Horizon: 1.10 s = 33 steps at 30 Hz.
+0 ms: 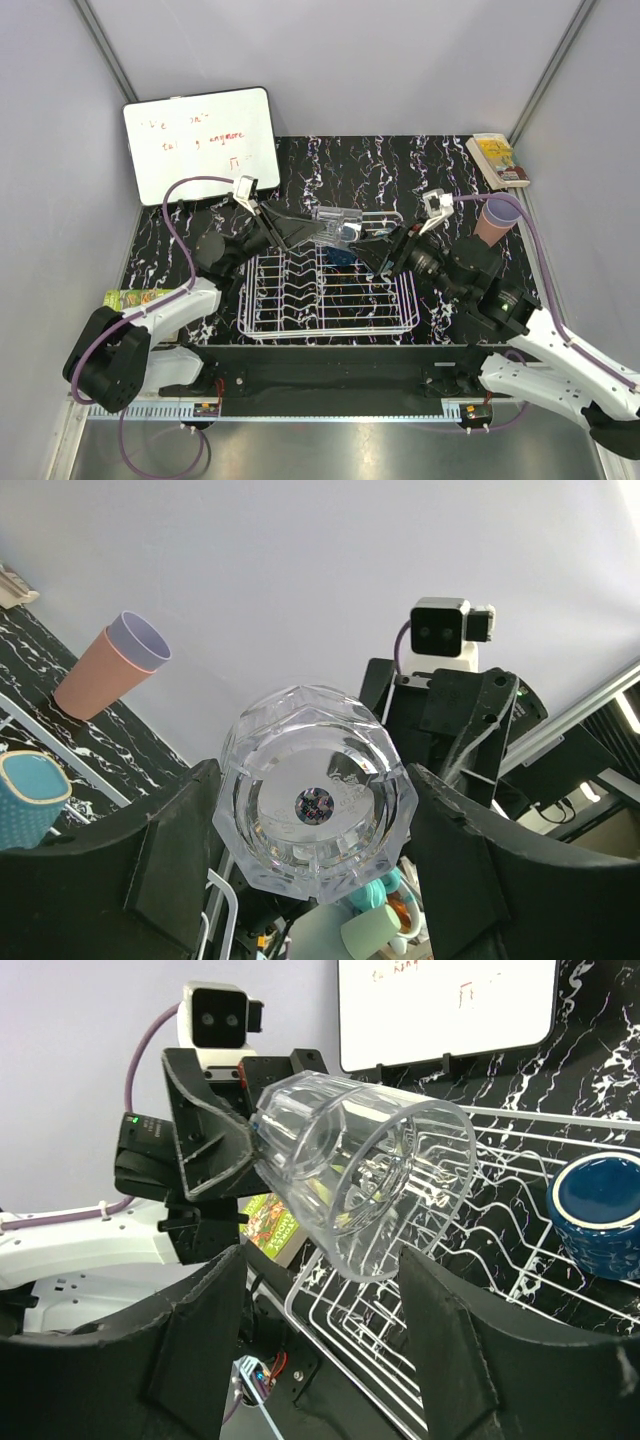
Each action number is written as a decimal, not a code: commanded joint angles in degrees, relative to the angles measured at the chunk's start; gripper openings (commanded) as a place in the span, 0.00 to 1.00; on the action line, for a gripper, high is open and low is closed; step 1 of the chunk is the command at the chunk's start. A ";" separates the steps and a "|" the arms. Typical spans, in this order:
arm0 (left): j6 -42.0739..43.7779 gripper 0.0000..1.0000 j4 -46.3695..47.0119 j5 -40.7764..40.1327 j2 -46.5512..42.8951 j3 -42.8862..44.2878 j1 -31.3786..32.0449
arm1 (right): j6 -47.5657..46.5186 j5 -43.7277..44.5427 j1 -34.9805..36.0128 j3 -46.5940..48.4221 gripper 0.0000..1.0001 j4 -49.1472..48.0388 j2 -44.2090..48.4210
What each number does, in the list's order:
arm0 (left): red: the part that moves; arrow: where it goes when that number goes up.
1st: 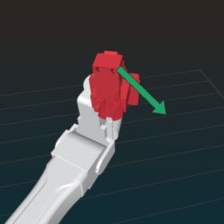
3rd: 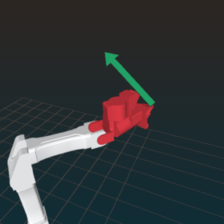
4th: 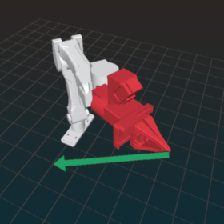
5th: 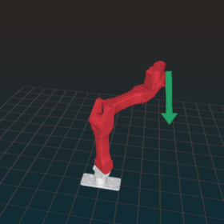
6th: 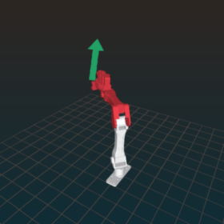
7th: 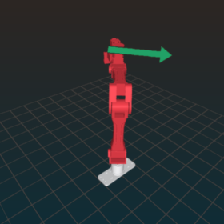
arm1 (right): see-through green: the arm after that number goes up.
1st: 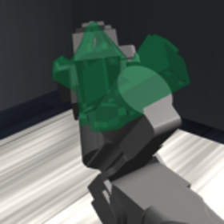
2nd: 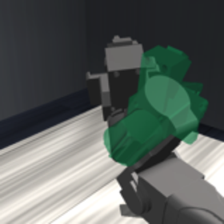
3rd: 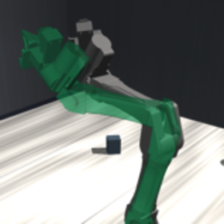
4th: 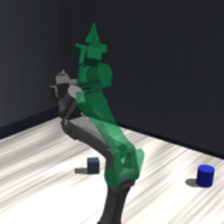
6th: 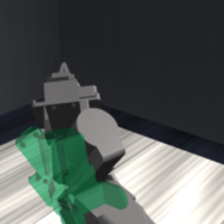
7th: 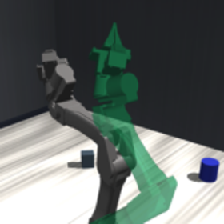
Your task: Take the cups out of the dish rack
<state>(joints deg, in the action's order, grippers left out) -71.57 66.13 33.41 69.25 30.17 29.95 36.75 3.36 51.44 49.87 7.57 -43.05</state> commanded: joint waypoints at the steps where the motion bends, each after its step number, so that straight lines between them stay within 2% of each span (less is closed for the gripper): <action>1: -0.85 0.00 6.64 1.48 -0.87 0.06 -0.25 | -0.80 -0.98 0.24 1.02 0.70 -3.79 -1.86; 6: -1.73 0.00 6.82 2.45 -1.14 -0.55 -0.25 | -1.42 -2.30 0.33 1.72 0.70 -6.96 -5.55; 10: -2.17 0.00 6.73 3.06 -1.23 -1.08 -0.16 | -1.33 -4.57 0.24 2.78 0.62 -11.00 -9.68; 11: -2.17 0.00 6.56 3.15 -1.31 -1.08 -0.16 | -1.25 -4.85 0.24 2.95 0.54 -11.96 -10.30; 13: -2.08 0.00 6.12 3.50 -1.49 -1.34 -0.16 | -1.16 -5.29 0.24 3.04 0.46 -12.76 -11.44; 18: -1.64 0.00 4.89 4.21 -1.14 -1.61 -0.07 | -0.72 -4.76 0.24 2.43 0.00 -13.90 -12.15; 19: -0.95 0.00 4.19 4.30 -0.96 -1.35 -0.07 | -0.63 -4.50 0.24 2.34 0.00 -13.90 -11.89; 21: 0.02 0.14 0.61 4.73 -0.79 -0.82 -0.16 | -0.54 -4.32 0.33 2.25 0.00 -13.46 -11.45; 22: 1.25 0.26 -0.46 4.74 -0.87 -0.21 -0.16 | -0.54 -3.63 0.24 2.34 0.00 -12.94 -10.75; 23: 1.95 0.52 -1.60 4.82 -1.05 0.15 -0.16 | -0.63 -3.71 0.24 2.25 0.00 -11.28 -10.13; 24: 2.74 0.71 -5.01 5.00 -1.57 0.67 -0.25 | -0.72 -1.79 0.24 2.34 0.00 -10.13 -9.43; 26: 6.87 0.92 -10.38 4.91 -2.63 3.03 -0.25 | -1.15 1.99 0.24 2.34 0.00 -5.41 -6.62; 27: 8.62 0.95 -16.67 4.56 -3.76 4.18 -0.25 | -1.33 3.14 0.24 2.78 0.00 -3.90 -4.70; 30: 14.87 0.99 -27.67 2.81 -5.27 8.05 -0.25 | -1.95 7.27 0.24 4.27 0.00 2.17 -1.09; 33: 17.34 0.99 -31.66 1.84 -5.27 10.08 -0.60 | -2.74 10.00 0.24 6.02 0.00 6.92 1.81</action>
<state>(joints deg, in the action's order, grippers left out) -62.50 44.34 35.99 66.00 35.40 29.67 36.18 6.44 51.75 50.92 9.52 -45.58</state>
